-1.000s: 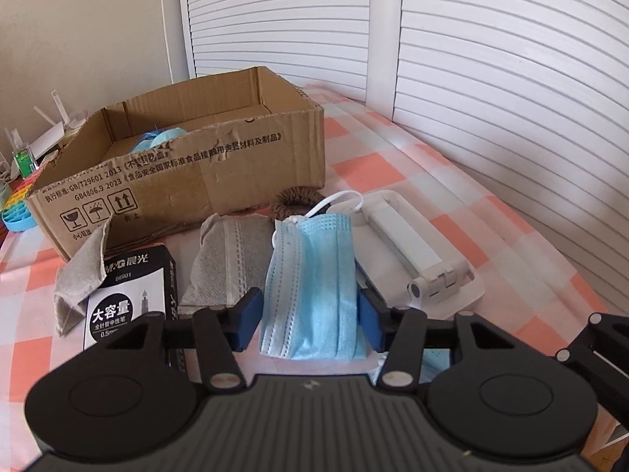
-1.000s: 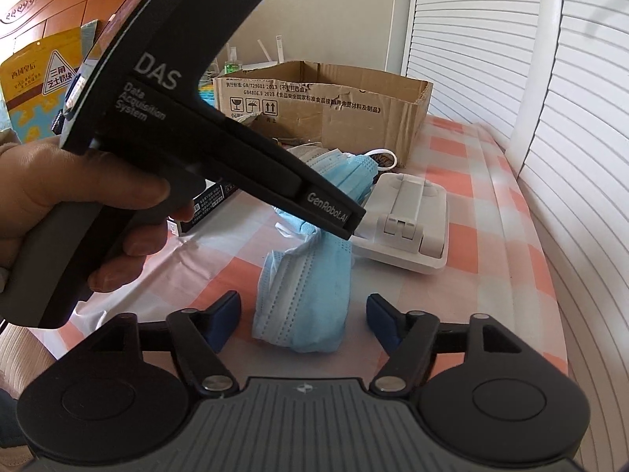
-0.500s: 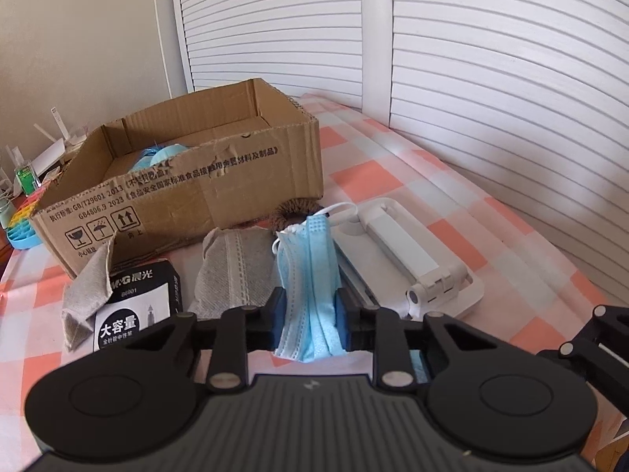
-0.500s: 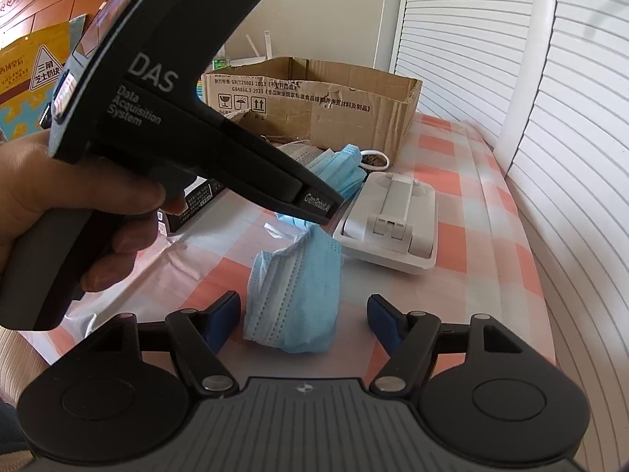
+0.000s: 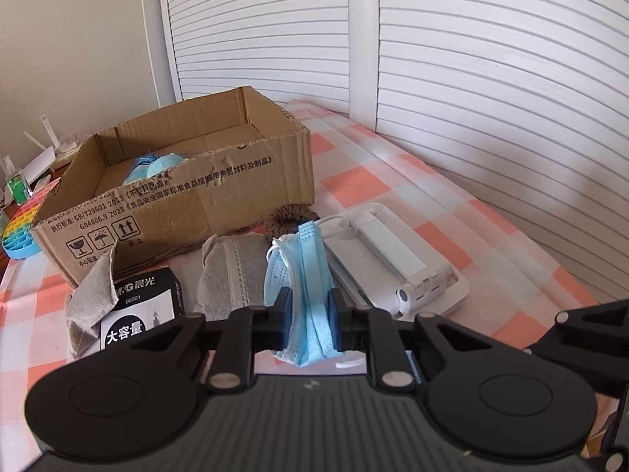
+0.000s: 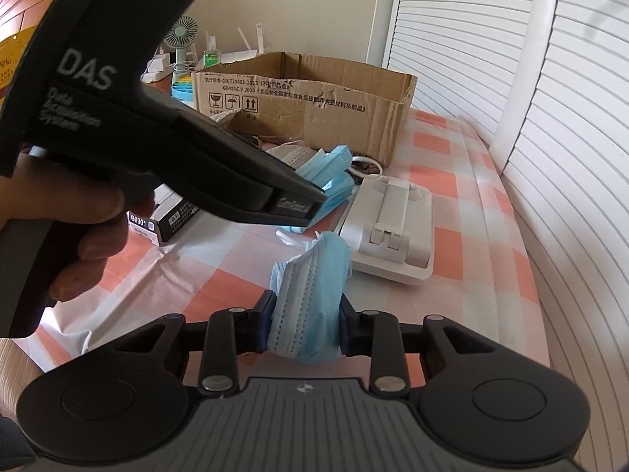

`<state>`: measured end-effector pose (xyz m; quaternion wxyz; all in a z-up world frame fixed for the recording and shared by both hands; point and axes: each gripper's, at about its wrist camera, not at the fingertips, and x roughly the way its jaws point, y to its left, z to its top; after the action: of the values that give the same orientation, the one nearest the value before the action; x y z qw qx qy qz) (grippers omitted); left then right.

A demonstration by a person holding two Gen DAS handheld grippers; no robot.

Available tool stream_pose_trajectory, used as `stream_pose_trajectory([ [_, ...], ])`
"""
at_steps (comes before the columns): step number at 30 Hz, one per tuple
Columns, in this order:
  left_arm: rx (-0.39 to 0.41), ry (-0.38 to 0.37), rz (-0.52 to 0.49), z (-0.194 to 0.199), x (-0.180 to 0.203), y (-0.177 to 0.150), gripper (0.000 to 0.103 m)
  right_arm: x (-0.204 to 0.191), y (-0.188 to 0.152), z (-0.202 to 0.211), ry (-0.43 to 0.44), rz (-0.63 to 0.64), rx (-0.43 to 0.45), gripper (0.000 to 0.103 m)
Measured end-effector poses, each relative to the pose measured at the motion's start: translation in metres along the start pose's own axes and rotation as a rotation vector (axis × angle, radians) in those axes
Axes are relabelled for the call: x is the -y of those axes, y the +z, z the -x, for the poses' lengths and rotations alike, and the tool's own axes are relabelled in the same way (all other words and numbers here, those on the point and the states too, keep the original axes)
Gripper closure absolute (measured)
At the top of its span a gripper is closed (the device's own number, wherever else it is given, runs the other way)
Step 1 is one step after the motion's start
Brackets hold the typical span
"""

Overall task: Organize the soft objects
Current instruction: 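Carry the mask in the left gripper into the box and release while the right gripper carries its mask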

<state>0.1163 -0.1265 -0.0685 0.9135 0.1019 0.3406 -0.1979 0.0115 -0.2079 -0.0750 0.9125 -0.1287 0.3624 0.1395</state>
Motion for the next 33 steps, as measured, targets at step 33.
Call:
stream_pose_trajectory([
  [33,0.025,-0.181,-0.128,0.090,-0.058,0.032,0.088,0.023,0.046,0.038,-0.020,0.022,0.074,0.067],
])
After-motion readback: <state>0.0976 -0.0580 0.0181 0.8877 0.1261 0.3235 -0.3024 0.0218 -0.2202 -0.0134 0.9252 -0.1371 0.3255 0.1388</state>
